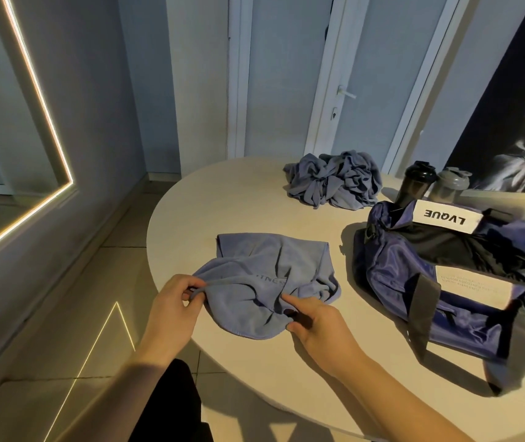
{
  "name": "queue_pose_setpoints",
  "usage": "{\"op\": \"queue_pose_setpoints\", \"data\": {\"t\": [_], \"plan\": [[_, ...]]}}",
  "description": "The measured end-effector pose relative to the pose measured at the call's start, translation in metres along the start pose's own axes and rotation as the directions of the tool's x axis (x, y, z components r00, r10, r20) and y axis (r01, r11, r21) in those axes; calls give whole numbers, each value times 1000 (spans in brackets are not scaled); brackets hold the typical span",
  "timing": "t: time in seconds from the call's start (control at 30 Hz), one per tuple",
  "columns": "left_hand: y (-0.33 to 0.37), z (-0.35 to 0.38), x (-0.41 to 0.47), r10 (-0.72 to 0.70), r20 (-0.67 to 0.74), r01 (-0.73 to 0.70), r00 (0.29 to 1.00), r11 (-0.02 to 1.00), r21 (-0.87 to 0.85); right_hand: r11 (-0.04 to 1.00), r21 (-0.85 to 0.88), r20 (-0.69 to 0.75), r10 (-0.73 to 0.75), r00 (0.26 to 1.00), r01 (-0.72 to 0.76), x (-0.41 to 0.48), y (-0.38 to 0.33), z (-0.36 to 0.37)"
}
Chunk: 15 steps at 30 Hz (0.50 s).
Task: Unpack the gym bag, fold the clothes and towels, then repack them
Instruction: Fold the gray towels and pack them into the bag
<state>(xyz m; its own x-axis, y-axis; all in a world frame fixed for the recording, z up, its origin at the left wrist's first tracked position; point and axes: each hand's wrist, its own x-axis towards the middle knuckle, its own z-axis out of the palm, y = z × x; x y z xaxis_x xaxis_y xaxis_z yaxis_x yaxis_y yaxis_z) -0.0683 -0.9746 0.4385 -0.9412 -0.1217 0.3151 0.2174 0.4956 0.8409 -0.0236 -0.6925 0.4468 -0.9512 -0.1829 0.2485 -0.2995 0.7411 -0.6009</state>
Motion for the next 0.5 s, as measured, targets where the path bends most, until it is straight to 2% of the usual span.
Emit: {"op": "queue_pose_setpoints", "data": {"t": [0.13,0.23,0.3,0.4,0.5], "plan": [[5,-5,5,6,-5,-7,1000,1000,-26,999,35,-93,4,996,-1,10,-4,-12],[17,-13,11,0,-18,-1,1000,999,-36,996,81,-137,57,989,-46,17,-17,-53],[26,-16,13,-13,-8,12,1000,998,-58,999,38,-135,40,990,-35,19,-22,-82],[33,-20,11,-11,83,16,997,999,-51,999,44,-72,31,997,-28,11,-20,-105],[29,-20,1,-16,270,7,963,999,35,994,-65,108,92,990,-85,-6,-6,-96]]}}
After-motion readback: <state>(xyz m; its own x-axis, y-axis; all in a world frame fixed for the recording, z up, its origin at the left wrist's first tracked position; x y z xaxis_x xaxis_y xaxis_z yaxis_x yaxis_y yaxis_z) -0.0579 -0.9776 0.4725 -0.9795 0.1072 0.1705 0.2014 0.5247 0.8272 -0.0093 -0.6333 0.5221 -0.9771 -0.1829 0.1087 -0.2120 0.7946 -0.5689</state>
